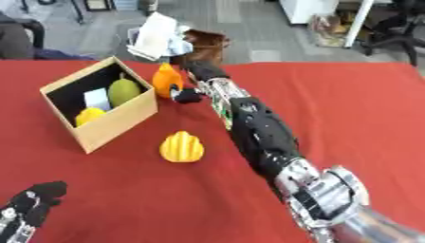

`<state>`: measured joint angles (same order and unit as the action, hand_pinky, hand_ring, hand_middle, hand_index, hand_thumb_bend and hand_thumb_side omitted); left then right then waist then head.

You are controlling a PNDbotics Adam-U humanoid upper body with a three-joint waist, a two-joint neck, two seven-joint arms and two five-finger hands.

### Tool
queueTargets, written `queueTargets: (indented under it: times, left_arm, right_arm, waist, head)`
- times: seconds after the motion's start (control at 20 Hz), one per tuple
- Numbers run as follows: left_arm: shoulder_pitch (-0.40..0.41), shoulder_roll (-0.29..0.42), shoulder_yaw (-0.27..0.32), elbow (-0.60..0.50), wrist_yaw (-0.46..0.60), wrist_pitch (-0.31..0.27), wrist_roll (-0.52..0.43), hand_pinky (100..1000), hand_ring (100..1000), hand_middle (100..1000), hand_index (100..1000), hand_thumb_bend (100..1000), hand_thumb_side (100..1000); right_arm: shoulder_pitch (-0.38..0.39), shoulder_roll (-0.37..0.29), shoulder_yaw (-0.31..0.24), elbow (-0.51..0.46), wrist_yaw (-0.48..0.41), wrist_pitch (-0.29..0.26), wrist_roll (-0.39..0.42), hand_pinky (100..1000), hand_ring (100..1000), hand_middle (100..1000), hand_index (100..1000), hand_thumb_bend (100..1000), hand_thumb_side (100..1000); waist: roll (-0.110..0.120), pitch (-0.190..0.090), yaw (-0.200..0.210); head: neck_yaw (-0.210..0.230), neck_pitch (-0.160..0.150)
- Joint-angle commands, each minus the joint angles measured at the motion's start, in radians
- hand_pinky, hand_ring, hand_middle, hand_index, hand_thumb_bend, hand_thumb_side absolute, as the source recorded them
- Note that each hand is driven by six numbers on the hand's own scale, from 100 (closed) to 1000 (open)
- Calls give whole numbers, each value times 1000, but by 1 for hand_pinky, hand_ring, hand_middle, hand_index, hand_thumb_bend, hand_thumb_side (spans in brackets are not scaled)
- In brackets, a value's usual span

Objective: Pick up objects on the table and place them in the box.

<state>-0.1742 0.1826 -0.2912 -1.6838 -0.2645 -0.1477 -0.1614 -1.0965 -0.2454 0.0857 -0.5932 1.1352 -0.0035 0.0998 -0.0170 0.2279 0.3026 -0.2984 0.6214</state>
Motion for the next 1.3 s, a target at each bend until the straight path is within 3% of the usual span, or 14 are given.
queueTargets:
  times: [0.05, 0.25, 0.4, 0.55, 0.6, 0.65, 0.7, 0.8, 1.0, 1.3]
  left_arm:
    - [-17, -3, -1, -22, 4, -2, -7, 806, 817, 763, 860, 407, 912]
    - [-22, -6, -1, -24, 6, -2, -8, 806, 816, 762, 860, 407, 913]
    - [-25, -7, -2, -24, 7, -3, -9, 806, 816, 762, 860, 406, 914]
    - [-29, -10, -3, -24, 7, -3, -9, 806, 816, 762, 860, 405, 914]
    - [-31, -10, -3, -24, 7, -3, -9, 806, 816, 762, 860, 405, 914]
    - [-33, -11, -4, -24, 7, -3, -10, 806, 816, 762, 860, 405, 914]
    - [-35, -12, -4, -25, 7, -3, -10, 806, 816, 762, 860, 405, 914]
    - [-38, -14, -5, -25, 7, -4, -11, 806, 816, 762, 860, 405, 914]
    - [-40, -15, -5, -24, 6, -4, -12, 806, 816, 763, 861, 404, 914]
    - [-34, -13, -2, -20, 3, -5, -9, 806, 816, 763, 861, 405, 915]
  right_arm:
    - [-14, -11, -12, 5, 13, 14, -19, 737, 739, 828, 947, 100, 726]
    - [-12, -8, -13, 10, 12, 14, -30, 735, 736, 824, 944, 100, 717]
    - [-10, -5, -11, 4, 18, 16, -47, 726, 721, 806, 929, 100, 653]
    - [-10, -4, -8, -14, 35, 23, -80, 700, 667, 702, 842, 130, 454]
    - [-9, -4, -7, -21, 42, 30, -95, 700, 667, 702, 842, 130, 454]
    - [-10, -4, -8, -30, 47, 38, -110, 675, 627, 599, 757, 128, 308]
    - [-10, -3, -9, -42, 53, 50, -127, 670, 621, 581, 739, 124, 271]
    - [-11, -2, -10, -71, 58, 76, -161, 628, 576, 479, 589, 100, 106]
    - [-7, 0, -5, -117, 41, 106, -234, 575, 517, 393, 394, 100, 100]
    - [-14, -12, 10, -133, -18, 106, -340, 563, 507, 385, 379, 100, 100]
  waist:
    - [12, 2, 5]
    - [12, 9, 12]
    - [11, 14, 16]
    - [10, 18, 23]
    - [10, 19, 25]
    - [10, 20, 28]
    - [10, 21, 32]
    - [9, 22, 37]
    - [7, 21, 37]
    - [2, 16, 26]
  head:
    - [-13, -21]
    - [-20, -26]
    - [-24, -28]
    - [-29, -33]
    - [-31, -35]
    - [-33, -38]
    - [-35, -40]
    - [-38, -41]
    - [-42, -41]
    - [-38, -39]
